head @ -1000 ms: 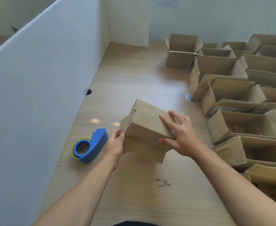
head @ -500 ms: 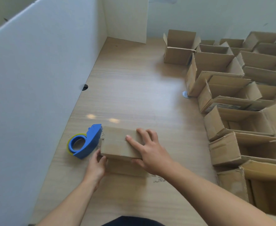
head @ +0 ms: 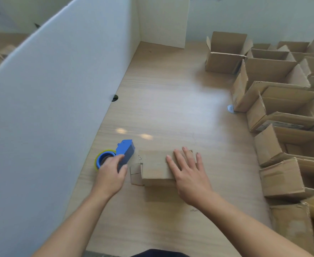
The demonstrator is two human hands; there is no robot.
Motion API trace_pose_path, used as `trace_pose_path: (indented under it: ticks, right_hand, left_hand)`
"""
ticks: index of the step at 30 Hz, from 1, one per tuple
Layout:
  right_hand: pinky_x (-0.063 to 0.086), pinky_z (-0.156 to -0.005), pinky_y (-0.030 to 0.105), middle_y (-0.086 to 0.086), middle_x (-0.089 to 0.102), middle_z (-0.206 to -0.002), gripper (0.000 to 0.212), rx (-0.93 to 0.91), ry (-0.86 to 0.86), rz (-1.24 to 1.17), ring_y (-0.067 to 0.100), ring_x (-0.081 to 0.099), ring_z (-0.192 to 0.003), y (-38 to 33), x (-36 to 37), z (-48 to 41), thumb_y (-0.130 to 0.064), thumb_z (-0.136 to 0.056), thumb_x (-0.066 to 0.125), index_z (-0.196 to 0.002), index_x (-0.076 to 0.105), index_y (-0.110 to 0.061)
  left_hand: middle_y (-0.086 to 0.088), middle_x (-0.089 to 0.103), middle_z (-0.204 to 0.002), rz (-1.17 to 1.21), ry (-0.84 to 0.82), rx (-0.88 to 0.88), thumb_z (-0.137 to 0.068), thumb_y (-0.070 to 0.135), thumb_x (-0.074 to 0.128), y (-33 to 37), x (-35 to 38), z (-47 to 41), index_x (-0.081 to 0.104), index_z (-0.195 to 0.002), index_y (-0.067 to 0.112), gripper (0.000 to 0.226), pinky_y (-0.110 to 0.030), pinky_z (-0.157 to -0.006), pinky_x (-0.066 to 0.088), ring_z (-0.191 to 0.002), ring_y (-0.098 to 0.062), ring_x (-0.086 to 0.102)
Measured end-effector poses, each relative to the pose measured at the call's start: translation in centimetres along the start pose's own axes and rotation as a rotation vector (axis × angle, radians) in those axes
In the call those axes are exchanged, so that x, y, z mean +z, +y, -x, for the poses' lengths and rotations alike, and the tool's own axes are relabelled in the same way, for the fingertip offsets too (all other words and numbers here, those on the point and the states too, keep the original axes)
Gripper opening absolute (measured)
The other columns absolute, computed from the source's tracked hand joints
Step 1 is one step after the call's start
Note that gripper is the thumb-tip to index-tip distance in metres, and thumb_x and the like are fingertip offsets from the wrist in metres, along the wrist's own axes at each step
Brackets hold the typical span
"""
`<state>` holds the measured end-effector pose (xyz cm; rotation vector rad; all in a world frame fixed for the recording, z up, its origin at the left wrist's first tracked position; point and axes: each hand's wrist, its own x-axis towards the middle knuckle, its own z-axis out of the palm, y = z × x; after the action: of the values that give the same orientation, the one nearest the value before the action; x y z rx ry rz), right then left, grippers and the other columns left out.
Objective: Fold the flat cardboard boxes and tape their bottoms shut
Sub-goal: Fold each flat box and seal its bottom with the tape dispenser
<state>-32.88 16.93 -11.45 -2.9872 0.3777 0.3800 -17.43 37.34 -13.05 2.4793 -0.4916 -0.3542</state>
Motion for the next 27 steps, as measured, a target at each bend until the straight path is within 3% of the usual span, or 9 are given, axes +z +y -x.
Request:
trace_pose_path:
  ticks: [3,5,7,10,14,17,21,23,27]
  right_hand:
    - [-0.021,-0.117,0.043,0.006,-0.029,-0.16,0.077,-0.008,0.011,-0.143,0.02,-0.037,-0.143,-1.3,1.1,-0.2,-0.046,-0.101,0.029,-0.156,-0.014,-0.013]
    - [-0.022,-0.117,0.033,-0.002,-0.022,-0.159,0.079,-0.01,0.087,-0.28,0.016,-0.027,-0.148,-1.2,1.8,-0.5,-0.06,-0.094,0.012,-0.158,0.0,-0.016]
    - [-0.014,-0.118,0.028,-0.003,-0.001,-0.164,0.074,0.029,0.166,-0.37,0.015,-0.006,-0.153,-0.8,2.0,-0.7,-0.058,-0.093,0.01,-0.157,0.023,-0.024]
    - [0.019,-0.116,0.042,0.007,0.044,-0.151,0.05,0.003,0.245,-0.294,0.026,0.03,-0.14,-0.4,2.0,-0.6,-0.05,-0.097,0.033,-0.141,0.052,-0.034]
    - [0.016,-0.113,0.055,0.006,0.048,-0.144,0.052,0.093,0.227,-0.145,0.035,0.034,-0.139,-0.4,1.8,-1.1,-0.061,-0.092,0.037,-0.137,0.053,-0.04]
    - [0.013,-0.114,0.056,0.009,0.045,-0.15,0.056,0.09,0.233,-0.108,0.035,0.025,-0.145,-0.6,2.3,-0.9,-0.059,-0.093,0.035,-0.141,0.049,-0.035]
    - [0.016,-0.112,0.058,0.007,0.044,-0.152,0.054,0.081,0.23,-0.06,0.035,0.032,-0.144,-0.8,2.6,-1.0,-0.055,-0.097,0.031,-0.145,0.045,-0.035]
    - [0.016,-0.112,0.057,0.006,0.044,-0.152,0.053,0.078,0.219,-0.042,0.035,0.036,-0.143,-1.0,2.6,-1.3,-0.053,-0.098,0.029,-0.145,0.044,-0.035]
    - [0.017,-0.111,0.055,0.007,0.046,-0.15,0.05,0.096,0.254,-0.092,0.036,0.04,-0.141,-1.4,2.8,-1.4,-0.048,-0.097,0.033,-0.142,0.048,-0.032]
  left_hand:
    - [-0.006,0.061,-0.114,-0.153,0.133,0.061,-0.094,0.024,0.06,0.0,-1.4,-1.9,0.055,-0.136,0.017,0.043,-0.04,-0.091,0.043,-0.11,-0.031,0.053]
    - [-0.005,0.054,-0.124,-0.313,0.034,-0.015,-0.097,0.038,0.054,-0.6,-1.5,-3.2,0.035,-0.15,0.028,0.057,-0.04,-0.096,0.041,-0.116,-0.03,0.046]
    - [-0.006,0.05,-0.13,-0.416,-0.152,-0.105,-0.098,0.048,0.045,-1.1,-0.8,-4.0,0.011,-0.155,0.039,0.066,-0.041,-0.095,0.043,-0.118,-0.029,0.046]
    - [-0.009,0.052,-0.128,-0.427,-0.261,-0.166,-0.099,0.053,0.04,-1.0,0.4,-3.9,-0.001,-0.155,0.041,0.07,-0.043,-0.089,0.047,-0.115,-0.029,0.051]
    - [-0.007,0.043,-0.146,-0.212,0.124,0.063,-0.098,0.044,0.049,1.1,0.9,-1.5,0.04,-0.148,0.03,0.052,-0.038,-0.106,0.036,-0.129,-0.027,0.04]
    - [0.003,0.048,-0.142,0.17,-0.033,0.181,-0.096,0.041,0.047,3.0,2.1,-0.1,0.059,-0.136,0.018,0.048,-0.014,-0.105,0.024,-0.129,-0.003,0.039]
    - [0.015,0.049,-0.136,0.373,-0.027,0.14,-0.094,0.029,0.054,2.6,3.3,-0.1,0.065,-0.129,0.018,0.038,-0.011,-0.106,0.033,-0.116,0.027,0.037]
    - [0.015,0.048,-0.136,0.358,-0.045,0.173,-0.095,0.023,0.057,2.4,3.3,-0.3,0.064,-0.129,0.017,0.036,0.002,-0.099,0.027,-0.114,0.032,0.034]
    - [0.012,0.049,-0.135,0.262,-0.077,0.255,-0.092,0.024,0.058,2.1,2.7,-0.8,0.065,-0.128,0.018,0.038,0.003,-0.098,0.024,-0.117,0.021,0.038]
